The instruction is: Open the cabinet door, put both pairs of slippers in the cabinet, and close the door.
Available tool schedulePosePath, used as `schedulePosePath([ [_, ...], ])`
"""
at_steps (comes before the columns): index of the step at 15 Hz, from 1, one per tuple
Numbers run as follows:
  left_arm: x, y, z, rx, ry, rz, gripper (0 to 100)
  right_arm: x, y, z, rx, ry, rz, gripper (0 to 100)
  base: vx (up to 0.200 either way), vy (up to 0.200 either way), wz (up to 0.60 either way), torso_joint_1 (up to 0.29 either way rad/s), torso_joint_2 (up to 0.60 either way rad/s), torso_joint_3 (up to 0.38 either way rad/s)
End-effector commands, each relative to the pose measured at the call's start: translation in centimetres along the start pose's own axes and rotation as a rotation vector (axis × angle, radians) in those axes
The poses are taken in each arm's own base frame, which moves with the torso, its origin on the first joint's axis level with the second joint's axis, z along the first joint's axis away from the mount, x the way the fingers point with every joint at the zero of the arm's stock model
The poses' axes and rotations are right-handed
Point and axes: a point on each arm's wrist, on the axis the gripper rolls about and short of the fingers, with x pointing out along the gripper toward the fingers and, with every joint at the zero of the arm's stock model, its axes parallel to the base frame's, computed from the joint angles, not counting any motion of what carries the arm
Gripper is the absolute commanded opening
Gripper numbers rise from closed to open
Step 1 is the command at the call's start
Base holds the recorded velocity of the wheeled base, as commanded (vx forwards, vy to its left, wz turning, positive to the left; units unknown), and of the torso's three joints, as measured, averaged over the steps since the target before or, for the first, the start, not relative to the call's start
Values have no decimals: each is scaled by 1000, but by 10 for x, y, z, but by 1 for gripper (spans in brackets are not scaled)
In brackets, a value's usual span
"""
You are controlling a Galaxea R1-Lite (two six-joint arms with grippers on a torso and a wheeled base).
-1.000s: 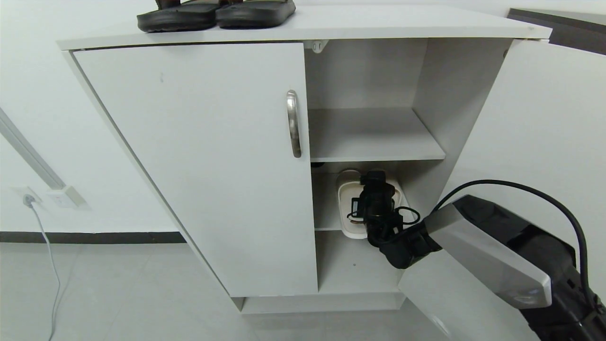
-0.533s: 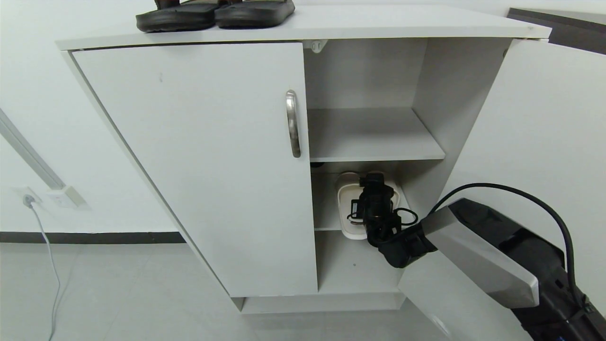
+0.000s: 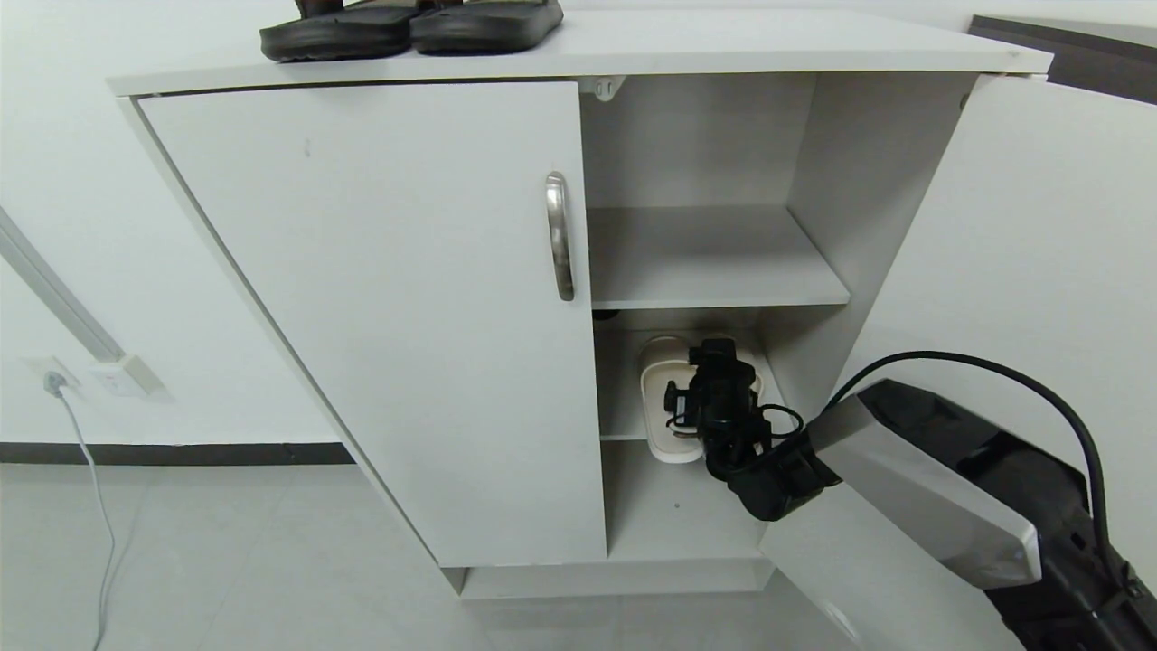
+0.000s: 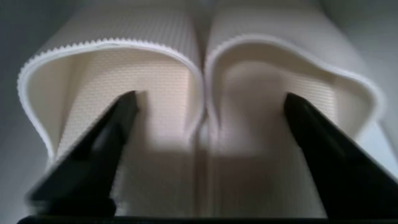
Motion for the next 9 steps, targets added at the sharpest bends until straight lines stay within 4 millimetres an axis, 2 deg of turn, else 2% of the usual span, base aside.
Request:
schedulePosePath([
  [1,0,0,0,1,1,0,0,-17,-2,17,9,-15,13,100,0,0,0,0,0,0],
  [6,0,0,0,-2,1,2,0,-77,-2,36,11,-29,74,100,0,0,0,0,0,0],
  [7,0,0,0,2,1,2,0,-106,-5,38,-2,-17,107,100,0,0,0,0,0,0],
  [9,0,0,0,-1,1,2,0,-143,-13,40,-20,3,150,100,0,0,0,0,0,0],
])
